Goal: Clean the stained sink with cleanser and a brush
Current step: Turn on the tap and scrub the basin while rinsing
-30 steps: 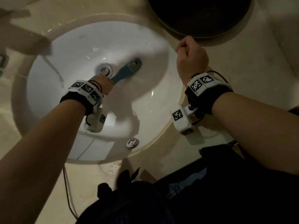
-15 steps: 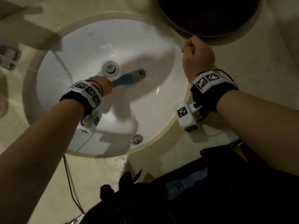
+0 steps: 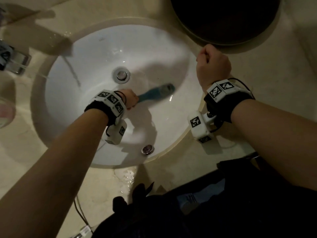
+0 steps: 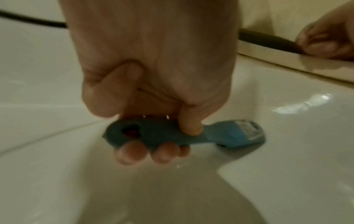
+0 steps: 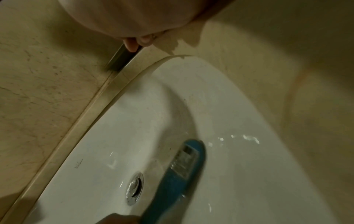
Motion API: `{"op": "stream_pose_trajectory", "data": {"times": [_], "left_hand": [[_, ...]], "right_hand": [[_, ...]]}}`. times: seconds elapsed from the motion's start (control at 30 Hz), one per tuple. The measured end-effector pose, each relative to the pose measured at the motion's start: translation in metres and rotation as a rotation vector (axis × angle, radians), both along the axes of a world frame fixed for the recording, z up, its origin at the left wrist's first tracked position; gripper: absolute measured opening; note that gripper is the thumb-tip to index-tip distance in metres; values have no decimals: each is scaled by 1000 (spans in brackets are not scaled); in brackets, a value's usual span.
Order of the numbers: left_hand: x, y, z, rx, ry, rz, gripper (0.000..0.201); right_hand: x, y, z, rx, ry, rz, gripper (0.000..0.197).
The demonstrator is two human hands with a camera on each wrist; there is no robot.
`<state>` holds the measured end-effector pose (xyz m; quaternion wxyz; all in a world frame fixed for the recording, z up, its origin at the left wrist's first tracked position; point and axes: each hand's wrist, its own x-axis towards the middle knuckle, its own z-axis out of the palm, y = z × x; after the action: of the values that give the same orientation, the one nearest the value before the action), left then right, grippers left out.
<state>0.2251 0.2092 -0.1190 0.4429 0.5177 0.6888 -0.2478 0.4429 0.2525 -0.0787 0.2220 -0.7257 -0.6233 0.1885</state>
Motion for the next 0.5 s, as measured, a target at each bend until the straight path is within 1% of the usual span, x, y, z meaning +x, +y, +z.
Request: {"op": "stream_pose_trajectory", "data": {"times": [0.03, 0.1, 0.17, 0.2, 0.27, 0.3, 0.33, 0.37, 0.4, 0.47, 0.5], "left_hand": [[-4, 4, -2, 38, 34, 18, 25], [-17, 9, -5, 149, 147, 44, 25], [-33, 9, -2, 245, 254, 73, 16], [-39, 9, -1, 270, 280, 72, 14], [-52, 8, -4, 278, 303, 70, 20], [-56, 9, -3, 265, 274, 127, 24], [-56, 8, 2, 246, 207, 218, 28], [-55, 7, 7, 220, 125, 299, 29], [-50, 5, 13, 173, 61, 337, 27], [-36, -3, 23, 72, -47, 327, 32], [-29, -8, 25, 28, -112, 273, 34]], "right_hand": [[0, 1, -1, 0, 0, -4, 23], [0, 1, -2, 3, 7, -5, 23], [-1, 1, -2, 8, 15, -7, 23], [-1, 1, -1, 8, 18, -10, 23], [-1, 1, 1, -2, 14, -9, 22], [-2, 0, 2, -10, 11, -7, 21], [-2, 0, 2, -15, 11, -5, 21], [-2, 0, 3, -18, 13, -1, 21], [-1, 0, 3, -21, 12, 0, 21], [-1, -1, 3, -29, 4, 8, 22], [-1, -1, 2, -32, 0, 14, 22]]}}
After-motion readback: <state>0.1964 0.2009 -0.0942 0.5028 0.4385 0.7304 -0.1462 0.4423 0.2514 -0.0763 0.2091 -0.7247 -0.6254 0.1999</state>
